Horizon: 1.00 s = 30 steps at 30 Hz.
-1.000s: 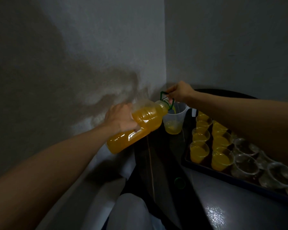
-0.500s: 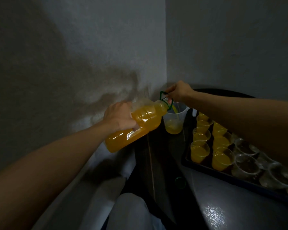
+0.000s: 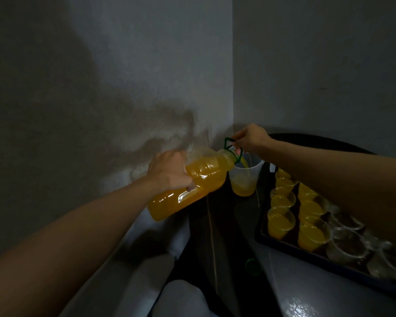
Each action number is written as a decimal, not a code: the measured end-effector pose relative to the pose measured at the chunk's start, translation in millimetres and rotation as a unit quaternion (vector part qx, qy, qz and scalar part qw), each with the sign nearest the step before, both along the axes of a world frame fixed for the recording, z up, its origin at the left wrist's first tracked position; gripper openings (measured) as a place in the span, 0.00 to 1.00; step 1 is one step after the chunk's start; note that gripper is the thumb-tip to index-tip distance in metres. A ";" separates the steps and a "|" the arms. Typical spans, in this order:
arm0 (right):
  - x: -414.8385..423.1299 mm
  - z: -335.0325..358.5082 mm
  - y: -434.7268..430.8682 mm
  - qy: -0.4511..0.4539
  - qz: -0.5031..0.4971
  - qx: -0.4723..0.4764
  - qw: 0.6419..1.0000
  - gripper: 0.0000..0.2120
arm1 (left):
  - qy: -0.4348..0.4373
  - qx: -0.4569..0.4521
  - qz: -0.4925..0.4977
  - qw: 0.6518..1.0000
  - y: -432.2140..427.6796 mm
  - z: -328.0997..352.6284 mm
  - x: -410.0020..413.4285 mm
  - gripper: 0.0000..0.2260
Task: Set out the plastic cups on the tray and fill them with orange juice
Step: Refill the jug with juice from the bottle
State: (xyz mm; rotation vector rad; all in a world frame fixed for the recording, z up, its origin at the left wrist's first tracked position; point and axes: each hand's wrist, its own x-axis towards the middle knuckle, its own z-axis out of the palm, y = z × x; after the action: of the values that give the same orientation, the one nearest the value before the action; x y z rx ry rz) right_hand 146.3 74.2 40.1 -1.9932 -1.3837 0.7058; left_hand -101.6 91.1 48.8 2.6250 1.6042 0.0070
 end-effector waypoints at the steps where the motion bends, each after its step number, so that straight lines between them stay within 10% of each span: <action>1: 0.5 -0.7 0.3 -0.001 -0.001 0.000 1.000 0.09 | 0.002 0.001 -0.001 1.000 0.1 1.0 0.1 0.32; 30: 3.7 3.5 1.7 0.043 -0.001 -0.005 0.999 0.09 | 0.034 0.012 -0.015 0.999 3.1 18.6 -2.3 0.33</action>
State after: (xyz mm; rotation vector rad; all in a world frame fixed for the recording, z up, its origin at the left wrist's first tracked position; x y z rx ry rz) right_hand 150.0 75.9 43.6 -1.9482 -1.3295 0.7897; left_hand -103.8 94.2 67.4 2.6944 1.5945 -0.0651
